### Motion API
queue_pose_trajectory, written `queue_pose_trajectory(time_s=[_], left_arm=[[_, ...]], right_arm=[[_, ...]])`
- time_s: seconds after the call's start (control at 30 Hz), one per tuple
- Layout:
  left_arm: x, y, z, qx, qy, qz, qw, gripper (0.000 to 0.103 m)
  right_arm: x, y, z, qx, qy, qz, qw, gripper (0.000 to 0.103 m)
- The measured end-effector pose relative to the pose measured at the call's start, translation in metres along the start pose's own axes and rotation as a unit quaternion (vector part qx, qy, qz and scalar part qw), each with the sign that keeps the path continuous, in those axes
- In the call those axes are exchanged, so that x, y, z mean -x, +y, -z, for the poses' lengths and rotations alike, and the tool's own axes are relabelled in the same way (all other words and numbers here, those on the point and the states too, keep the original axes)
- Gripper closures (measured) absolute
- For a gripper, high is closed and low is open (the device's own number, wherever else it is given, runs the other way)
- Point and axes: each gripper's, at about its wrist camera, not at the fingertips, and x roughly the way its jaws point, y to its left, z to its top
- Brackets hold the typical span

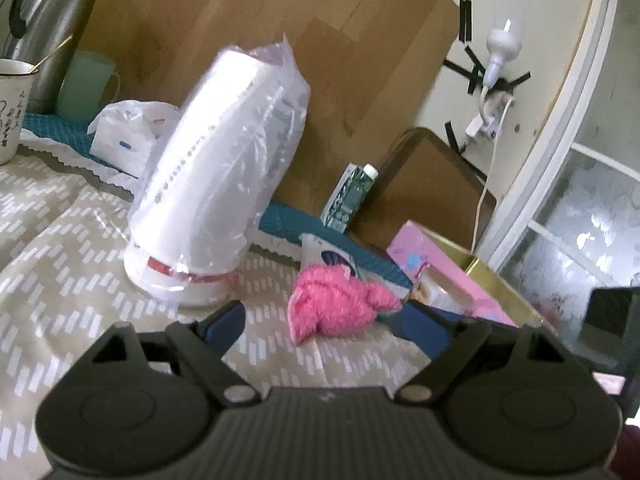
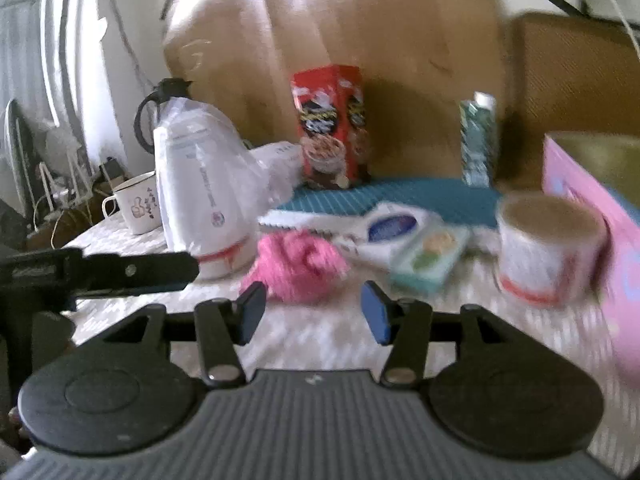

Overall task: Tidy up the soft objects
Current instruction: 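Lower the right gripper onto the pink fuzzy cloth and grasp it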

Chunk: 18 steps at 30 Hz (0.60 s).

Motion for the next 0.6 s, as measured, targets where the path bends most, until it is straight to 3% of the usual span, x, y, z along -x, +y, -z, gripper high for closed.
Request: queue_pose_trajectory(time_s=[0.23,0.47,0.53,0.57,0.6], left_arm=[[0.001,0.002,0.000,0.003,0.000,0.006,1.0000,0.014],[0.001,0.011,-0.001,0.030,-0.003,0.001,0.9995,0.014],[0.001,0.015,-0.003,0.041,0.000,0.011,0.9991,0.014],[0.001,0.016,-0.003,0.043,-0.001,0.010,0.9990,0.014],[0.001,0.016,-0.003,0.043,-0.001,0.010,0.9990,0.014]], right_arm=[[-0.026,0.010,-0.013,0.056,0.007,-0.007,0.998,0.046],[-0.038,0.008,-0.019,0.079,0.008,0.005,0.997,0.024],[-0.048,0.001,-0.018,0.069,0.041,-0.002,0.997,0.030],[-0.053,-0.003,-0.016,0.057,0.063,-0.008,0.996,0.055],[-0.053,-0.006,-0.013,0.044,0.070,-0.018,0.996,0.055]])
